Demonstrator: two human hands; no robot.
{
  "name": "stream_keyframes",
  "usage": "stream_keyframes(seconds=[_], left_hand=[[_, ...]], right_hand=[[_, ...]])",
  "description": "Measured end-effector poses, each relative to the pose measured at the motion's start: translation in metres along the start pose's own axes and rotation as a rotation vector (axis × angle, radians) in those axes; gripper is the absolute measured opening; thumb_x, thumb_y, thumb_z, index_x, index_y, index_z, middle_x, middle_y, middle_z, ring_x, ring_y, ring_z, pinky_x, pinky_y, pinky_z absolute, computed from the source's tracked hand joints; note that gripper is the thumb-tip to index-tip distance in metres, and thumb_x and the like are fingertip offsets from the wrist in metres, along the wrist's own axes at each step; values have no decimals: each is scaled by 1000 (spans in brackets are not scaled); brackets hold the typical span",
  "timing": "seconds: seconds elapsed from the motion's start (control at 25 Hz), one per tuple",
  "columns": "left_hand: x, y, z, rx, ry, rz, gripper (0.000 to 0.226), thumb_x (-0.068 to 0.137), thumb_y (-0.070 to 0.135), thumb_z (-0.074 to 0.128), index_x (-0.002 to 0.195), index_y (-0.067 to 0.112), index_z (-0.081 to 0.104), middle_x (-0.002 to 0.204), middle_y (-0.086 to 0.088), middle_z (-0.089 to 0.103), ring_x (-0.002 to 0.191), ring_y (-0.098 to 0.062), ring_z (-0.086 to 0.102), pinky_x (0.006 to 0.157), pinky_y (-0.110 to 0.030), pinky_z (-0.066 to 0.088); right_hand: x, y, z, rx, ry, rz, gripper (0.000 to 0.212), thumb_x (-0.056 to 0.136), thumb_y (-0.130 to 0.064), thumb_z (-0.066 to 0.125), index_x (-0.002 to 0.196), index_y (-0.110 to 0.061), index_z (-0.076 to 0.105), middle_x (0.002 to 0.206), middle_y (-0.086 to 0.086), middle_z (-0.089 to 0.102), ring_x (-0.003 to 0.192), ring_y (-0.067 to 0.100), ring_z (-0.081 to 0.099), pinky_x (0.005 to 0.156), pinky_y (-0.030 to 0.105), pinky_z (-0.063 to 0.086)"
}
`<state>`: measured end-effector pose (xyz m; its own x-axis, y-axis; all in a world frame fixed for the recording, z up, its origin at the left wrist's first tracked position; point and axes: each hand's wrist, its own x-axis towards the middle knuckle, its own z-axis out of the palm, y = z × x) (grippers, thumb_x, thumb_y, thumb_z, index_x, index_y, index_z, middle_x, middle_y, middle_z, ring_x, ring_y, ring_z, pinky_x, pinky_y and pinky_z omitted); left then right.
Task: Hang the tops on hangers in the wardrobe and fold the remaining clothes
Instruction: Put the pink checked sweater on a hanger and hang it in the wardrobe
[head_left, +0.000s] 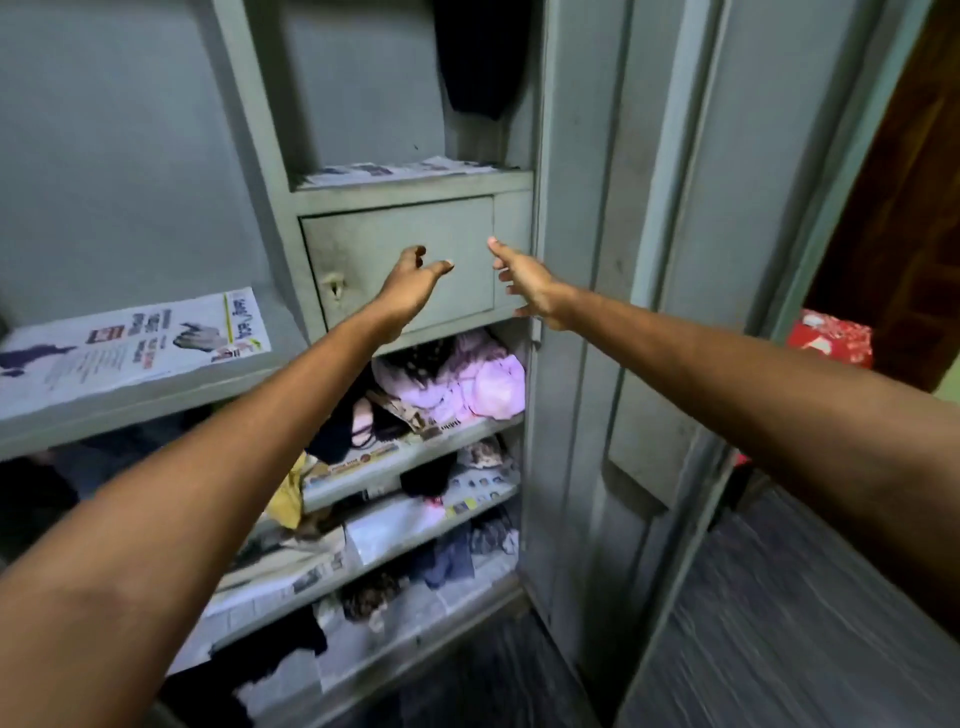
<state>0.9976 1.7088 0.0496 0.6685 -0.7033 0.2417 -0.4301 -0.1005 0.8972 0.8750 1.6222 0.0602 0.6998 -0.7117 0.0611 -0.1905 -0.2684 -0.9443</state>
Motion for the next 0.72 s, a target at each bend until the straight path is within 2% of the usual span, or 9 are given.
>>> stream_keyframes(seconds=[0.08,0.12,0.16,0.2,0.32,0.44,0.52,0.6,0.72], left_hand=[[-32,-24,37,-12,-53,-72,52,96,24,49,141,4,32,142,-12,41,130,-22,41,89,-18,33],[-52,-35,56,-17,-89,-103,47,96,20,48,138,1,37,137,-14,46,126,-24,44,85,-19,37],[-69,-49,77,-23,-133,-141,43,97,17,48,135,-1,40,135,-16,48,122,-25,48,84,-23,40],[-87,-60,97,-21,-170,-180,43,96,17,48,135,-2,40,136,-16,48,120,-25,49,87,-26,41],[-141,-86,146,31,-304,-257,47,97,21,46,139,2,37,140,-9,45,125,-24,46,99,-29,36],[-189,-94,202,64,-498,-295,33,97,20,45,126,6,52,122,-6,56,102,-14,52,86,-27,42],[-224,-89,242,94,-627,-369,27,98,25,44,120,11,53,106,-5,54,86,-10,47,69,-20,36],[-254,-80,286,84,-735,-417,20,99,27,42,102,14,57,93,-1,56,73,-7,46,63,-19,32],[-290,-59,352,48,-870,-412,25,100,27,40,79,21,52,76,2,51,64,-7,42,58,-20,30]], right_hand=[[-33,38,0,45,-36,87,31,97,-50,31,104,-28,51,106,-7,51,95,11,48,73,29,37],[-49,59,-3,52,-38,122,27,97,-50,32,98,-29,48,98,-8,47,87,10,45,65,26,33],[-68,79,-7,48,-38,168,26,98,-49,32,102,-28,47,98,-6,46,88,11,44,63,25,33],[-84,102,-11,41,-47,200,32,98,-48,31,112,-24,47,101,-3,47,91,12,45,65,25,35],[-137,160,-30,50,-62,296,49,98,-49,30,136,-21,41,120,-1,49,114,19,44,93,36,35],[-190,208,-65,72,-76,403,40,97,-54,27,122,-30,45,104,-10,47,103,13,43,94,41,32],[-229,241,-96,78,-45,497,57,96,-56,25,135,-17,42,121,0,46,116,18,43,98,43,33],[-269,272,-131,76,-5,584,64,96,-56,24,139,-11,38,141,10,41,132,28,37,102,45,33],[-322,306,-185,95,113,685,68,94,-59,25,143,-11,34,137,8,42,125,26,40,98,45,36]])
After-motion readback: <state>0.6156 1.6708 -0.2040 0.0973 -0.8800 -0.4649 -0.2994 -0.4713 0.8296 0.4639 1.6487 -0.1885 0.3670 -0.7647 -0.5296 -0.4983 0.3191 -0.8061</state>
